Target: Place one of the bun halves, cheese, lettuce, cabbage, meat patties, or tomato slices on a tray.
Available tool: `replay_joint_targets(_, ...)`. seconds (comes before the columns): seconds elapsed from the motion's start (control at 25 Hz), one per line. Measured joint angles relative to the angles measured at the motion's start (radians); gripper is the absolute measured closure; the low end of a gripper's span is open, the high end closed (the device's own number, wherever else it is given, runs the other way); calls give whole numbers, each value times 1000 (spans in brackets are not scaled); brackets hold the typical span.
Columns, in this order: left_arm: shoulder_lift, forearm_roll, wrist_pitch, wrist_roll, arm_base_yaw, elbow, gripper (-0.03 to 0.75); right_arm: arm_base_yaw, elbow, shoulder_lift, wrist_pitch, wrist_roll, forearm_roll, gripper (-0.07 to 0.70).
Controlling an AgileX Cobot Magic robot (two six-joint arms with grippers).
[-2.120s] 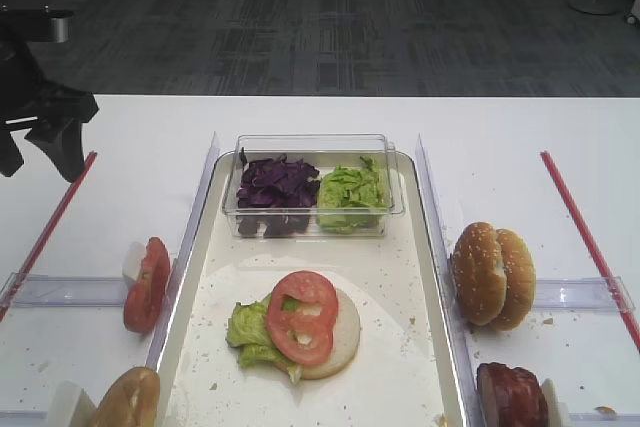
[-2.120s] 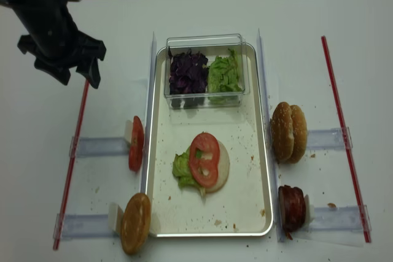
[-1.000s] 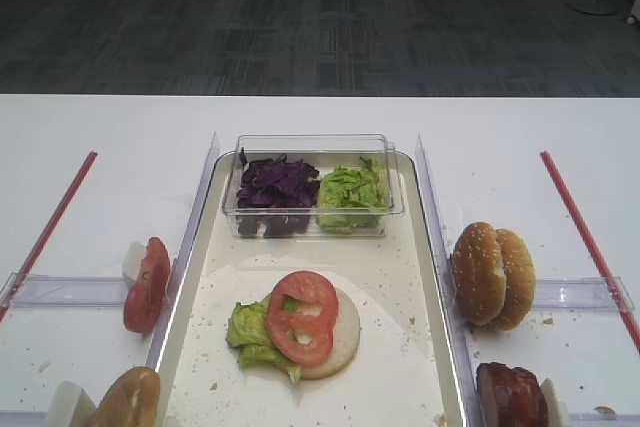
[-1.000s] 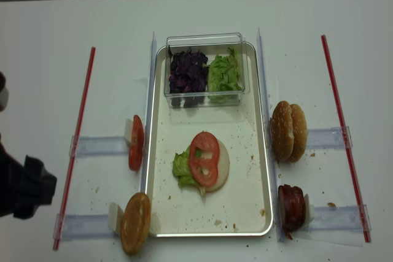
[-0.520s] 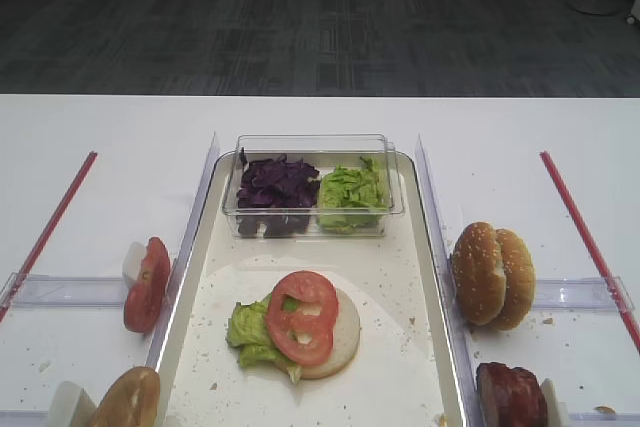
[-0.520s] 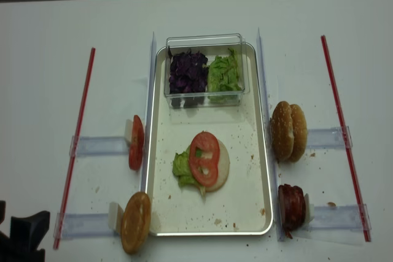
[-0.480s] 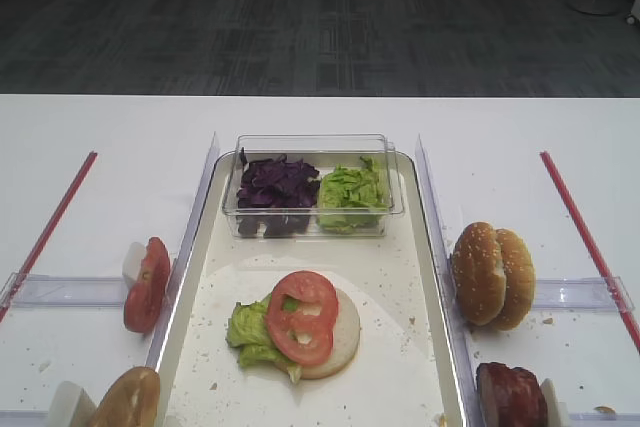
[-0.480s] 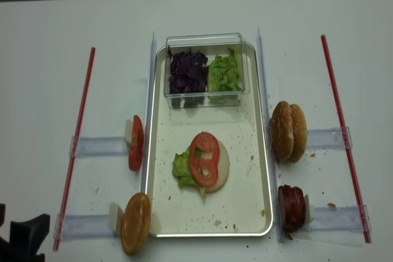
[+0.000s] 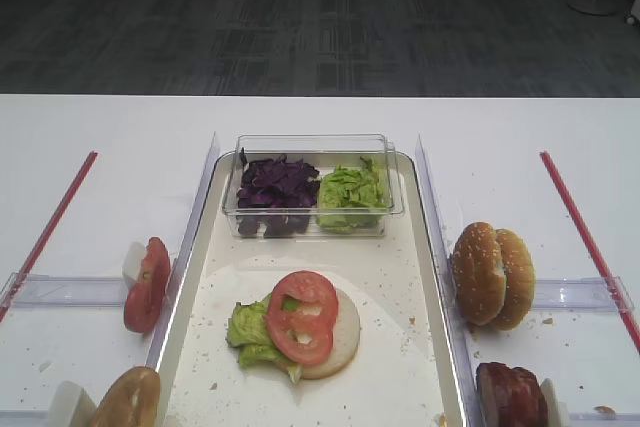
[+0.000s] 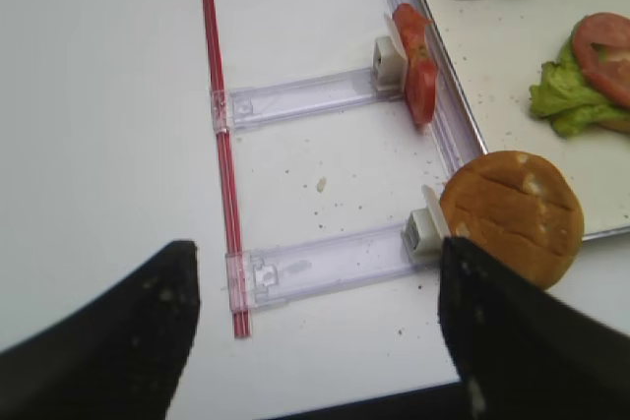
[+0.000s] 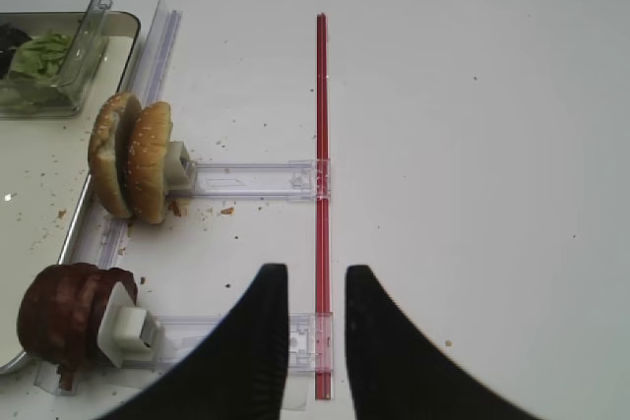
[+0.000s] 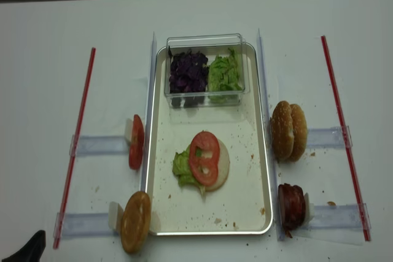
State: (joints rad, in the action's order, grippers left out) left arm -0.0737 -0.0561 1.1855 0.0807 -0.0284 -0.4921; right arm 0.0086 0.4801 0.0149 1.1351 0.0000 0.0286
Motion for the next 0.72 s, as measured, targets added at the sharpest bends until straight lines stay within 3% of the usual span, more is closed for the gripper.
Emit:
replay_joint_targets(0.24, 86, 0, 0, -11, 0, 0, 243, 0, 0, 0, 0, 0, 0, 438)
replay_joint_targets(0.72, 92, 64, 2, -105, 2, 1, 244, 0, 0, 0, 0, 0, 0, 438)
